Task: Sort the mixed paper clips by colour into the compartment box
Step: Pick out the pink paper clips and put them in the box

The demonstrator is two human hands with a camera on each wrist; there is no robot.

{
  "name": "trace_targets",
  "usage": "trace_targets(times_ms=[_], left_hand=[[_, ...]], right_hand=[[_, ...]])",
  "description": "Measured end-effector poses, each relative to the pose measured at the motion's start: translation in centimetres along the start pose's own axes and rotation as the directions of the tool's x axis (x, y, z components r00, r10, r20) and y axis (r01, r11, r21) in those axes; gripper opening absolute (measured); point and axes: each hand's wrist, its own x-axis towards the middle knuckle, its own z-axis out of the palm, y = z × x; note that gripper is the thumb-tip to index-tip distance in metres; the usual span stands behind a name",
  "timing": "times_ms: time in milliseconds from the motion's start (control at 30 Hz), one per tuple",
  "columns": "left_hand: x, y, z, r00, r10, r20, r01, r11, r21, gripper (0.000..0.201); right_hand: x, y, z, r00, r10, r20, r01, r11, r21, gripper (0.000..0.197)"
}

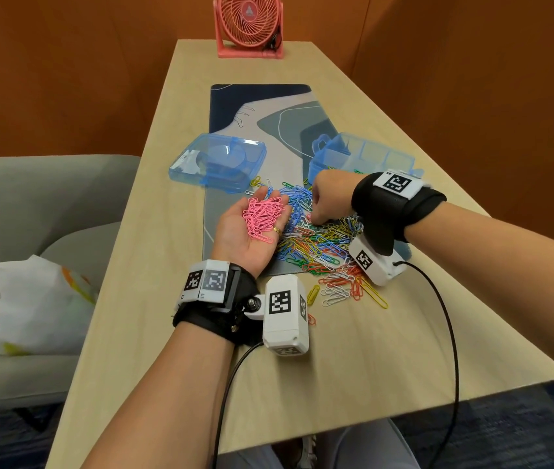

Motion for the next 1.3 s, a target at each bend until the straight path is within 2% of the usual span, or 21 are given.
trace_targets(times_ms=[100,167,233,333,433,600,733,833,900,967,1033,1167,1233,1300], left_hand=[[0.1,0.0,0.0,1.000,-0.002,0.002,0.002,1.000,0.008,0.035],[0.1,0.0,0.1,1.000,-0.008,0.008,0.008,1.000,0.007,0.034],[0.0,-0.1,0.2,0.999,-0.023,0.026,0.023,1.000,-0.016,0.031],[-0.2,-0.4,0.2,0.994,-0.040,0.102,0.045,0.998,-0.050,0.029],[-0.5,-0.7,0.3,0.991,-0.058,0.123,0.066,0.996,-0.063,0.031],[-0.4,-0.8,0.2,0.994,-0.081,0.067,0.086,0.993,-0.077,0.030],[-0.5,-0.9,0.1,0.997,-0.062,0.052,0.064,0.997,-0.034,0.030],[-0.5,-0.7,0.2,0.998,-0.042,0.042,0.043,0.999,-0.033,0.032],[-0.6,-0.6,0.2,0.999,-0.037,0.034,0.038,0.999,-0.032,0.033],[-0.7,-0.6,0.3,0.999,-0.032,0.027,0.033,0.999,-0.028,0.033],[-0.8,-0.6,0.4,0.999,-0.025,0.022,0.026,1.000,-0.016,0.033],[-1.1,-1.1,0.7,1.000,-0.018,0.016,0.018,1.000,-0.004,0.032],[-1.3,-1.5,0.8,1.000,-0.024,0.017,0.024,1.000,-0.006,0.032],[-1.5,-1.8,0.9,0.999,-0.030,0.019,0.031,0.999,-0.009,0.032]], right_hand=[[-0.5,0.4,-1.0,0.998,-0.021,-0.059,0.029,0.990,0.137,0.013],[-1.2,0.2,-2.2,0.996,-0.046,-0.081,0.071,0.939,0.338,0.007],[-2.2,-0.7,-3.3,0.987,-0.127,-0.098,0.158,0.882,0.444,0.011],[-3.2,-2.5,-3.7,0.964,-0.248,-0.094,0.263,0.841,0.473,0.013],[-3.3,-3.0,-3.5,0.955,-0.264,-0.136,0.297,0.850,0.435,0.013],[-2.6,0.9,-4.4,0.975,-0.066,-0.211,0.147,0.904,0.401,0.009],[-2.8,6.0,-4.2,0.964,0.141,-0.227,-0.093,0.973,0.212,0.009],[-3.3,8.5,-3.3,0.941,0.266,-0.211,-0.246,0.962,0.117,0.022],[-3.6,9.4,-2.5,0.918,0.343,-0.196,-0.313,0.934,0.172,0.030],[-3.7,9.9,-1.8,0.904,0.399,-0.152,-0.343,0.891,0.297,0.034],[-4.0,9.9,-1.6,0.902,0.401,-0.157,-0.325,0.872,0.366,0.028],[-4.7,8.9,-1.5,0.911,0.313,-0.268,-0.228,0.925,0.304,0.018],[-5.3,8.3,-1.1,0.953,0.241,-0.185,-0.180,0.938,0.296,0.018],[-5.9,7.7,-0.5,0.984,0.169,-0.055,-0.145,0.941,0.306,0.008]])
